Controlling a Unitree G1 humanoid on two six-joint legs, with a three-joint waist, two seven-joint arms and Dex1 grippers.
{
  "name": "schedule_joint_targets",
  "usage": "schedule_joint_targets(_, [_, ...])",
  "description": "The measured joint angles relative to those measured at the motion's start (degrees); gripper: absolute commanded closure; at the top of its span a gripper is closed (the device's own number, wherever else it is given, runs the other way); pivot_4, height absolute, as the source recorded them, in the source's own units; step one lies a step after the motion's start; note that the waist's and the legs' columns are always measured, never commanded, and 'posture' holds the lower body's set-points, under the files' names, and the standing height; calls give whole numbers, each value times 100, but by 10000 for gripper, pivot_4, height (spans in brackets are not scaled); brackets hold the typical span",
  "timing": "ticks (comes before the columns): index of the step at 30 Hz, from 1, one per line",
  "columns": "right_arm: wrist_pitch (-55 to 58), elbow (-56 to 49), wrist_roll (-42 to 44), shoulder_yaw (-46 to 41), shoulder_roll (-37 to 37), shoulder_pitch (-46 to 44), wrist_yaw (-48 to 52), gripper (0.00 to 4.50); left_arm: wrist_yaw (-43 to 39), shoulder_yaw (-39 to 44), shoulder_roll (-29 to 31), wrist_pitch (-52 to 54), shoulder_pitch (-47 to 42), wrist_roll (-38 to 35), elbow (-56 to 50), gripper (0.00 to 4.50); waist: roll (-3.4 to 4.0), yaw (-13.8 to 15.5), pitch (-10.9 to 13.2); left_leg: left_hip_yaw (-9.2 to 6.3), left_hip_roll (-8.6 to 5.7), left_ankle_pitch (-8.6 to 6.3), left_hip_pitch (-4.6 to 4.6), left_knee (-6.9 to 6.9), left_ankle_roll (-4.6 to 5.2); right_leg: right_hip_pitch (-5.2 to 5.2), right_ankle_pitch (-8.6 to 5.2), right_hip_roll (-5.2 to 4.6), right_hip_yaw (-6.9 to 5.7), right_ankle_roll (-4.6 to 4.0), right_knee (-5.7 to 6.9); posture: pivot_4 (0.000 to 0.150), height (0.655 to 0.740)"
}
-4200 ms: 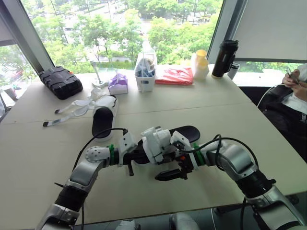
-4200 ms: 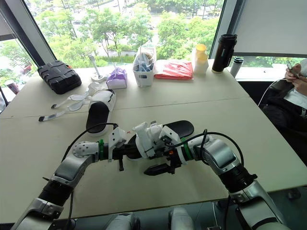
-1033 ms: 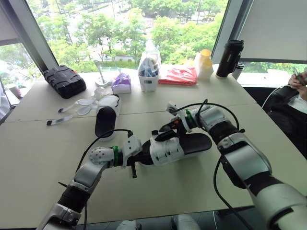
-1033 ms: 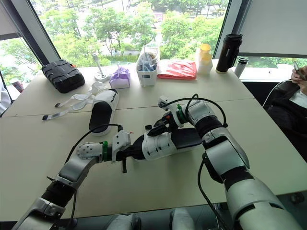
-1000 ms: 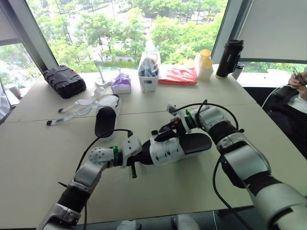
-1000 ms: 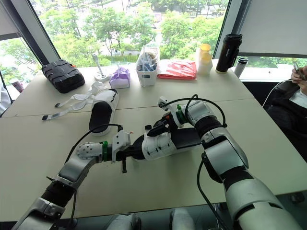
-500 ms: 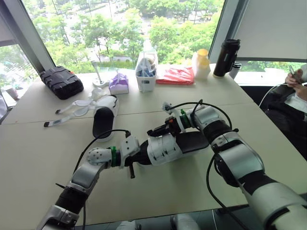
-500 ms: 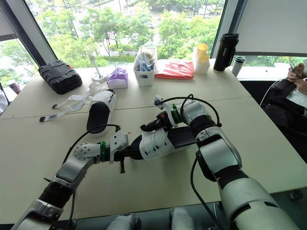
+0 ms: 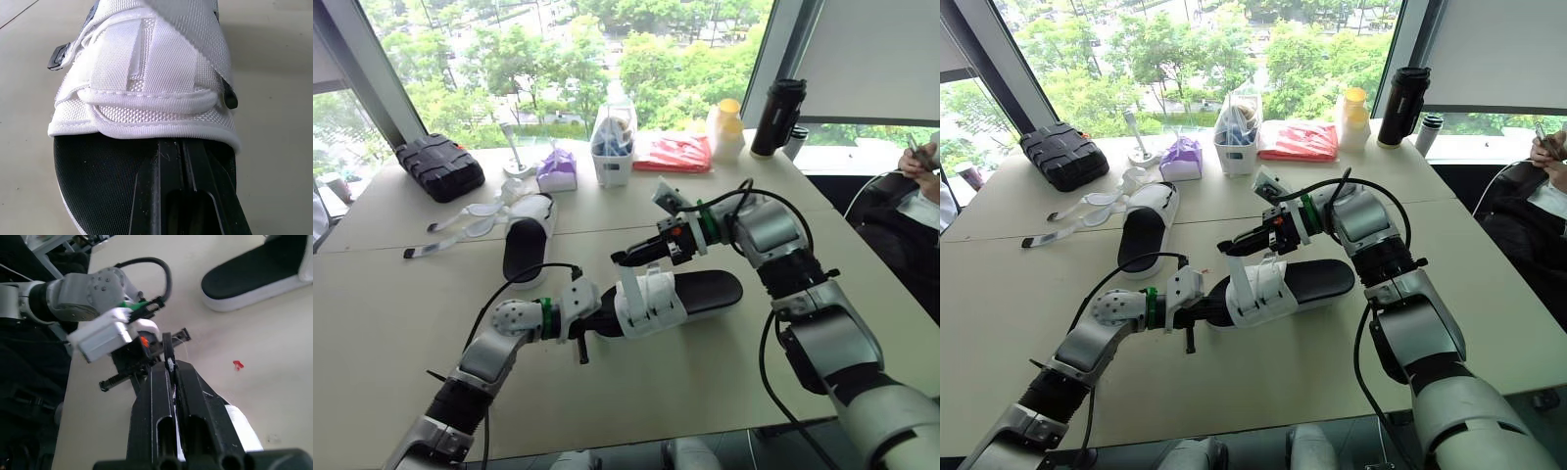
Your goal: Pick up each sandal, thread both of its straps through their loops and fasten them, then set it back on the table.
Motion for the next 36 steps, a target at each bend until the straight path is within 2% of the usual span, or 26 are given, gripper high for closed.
schedule_joint_targets(4, [209, -208, 156, 1, -8, 2, -165, 44485, -27, -54, 69, -62, -67, 66, 7, 45000, 0, 1, 1, 1, 1, 2, 0, 0, -4, 0, 0, 2, 0, 0, 0, 1500, 7400])
schedule_joint_targets(7, [42, 106, 140, 8, 51, -29, -312, 44485, -50, -75, 85, -83, -94, 107, 15, 45000, 0, -1, 1, 4, 1, 2, 0, 0, -4, -1, 0, 3, 0, -1, 0, 1500, 7400])
schedule_joint_targets(19, [-2344, 3052, -812, 375, 614, -293, -869, 44485, 3, -93, 124, -127, -46, 129, -29, 45000, 0, -22, -1, 24, 4, 3, 9, -3, -4, 3, 2, 6, 2, -5, 1, 1500, 7400])
schedule_joint_targets(23, [-2882, 3445, -1246, 598, 713, -438, -1100, 31366, 40, -85, 167, -120, 3, 133, -51, 45000, 5, -103, -12, 22, 6, 3, 36, -4, -5, 30, 3, 8, 2, -7, 7, 1500, 7400])
schedule_joint_targets(28, [-3252, 3775, -1646, 667, 870, -604, -1674, 6111, 70, -80, 193, -62, 64, 133, -121, 45000, 21, -126, -45, 22, 6, 3, 40, -15, -5, 30, 0, 9, 3, -11, 6, 1500, 7400])
schedule_joint_targets(36, [-4175, 4349, -2323, 716, 1161, -716, -3013, 6111, 163, -39, 207, -27, 182, 132, -202, 45000, 24, -137, -61, 22, 6, 2, 76, -28, -4, 60, -5, 11, 8, -16, 5, 1500, 7400])
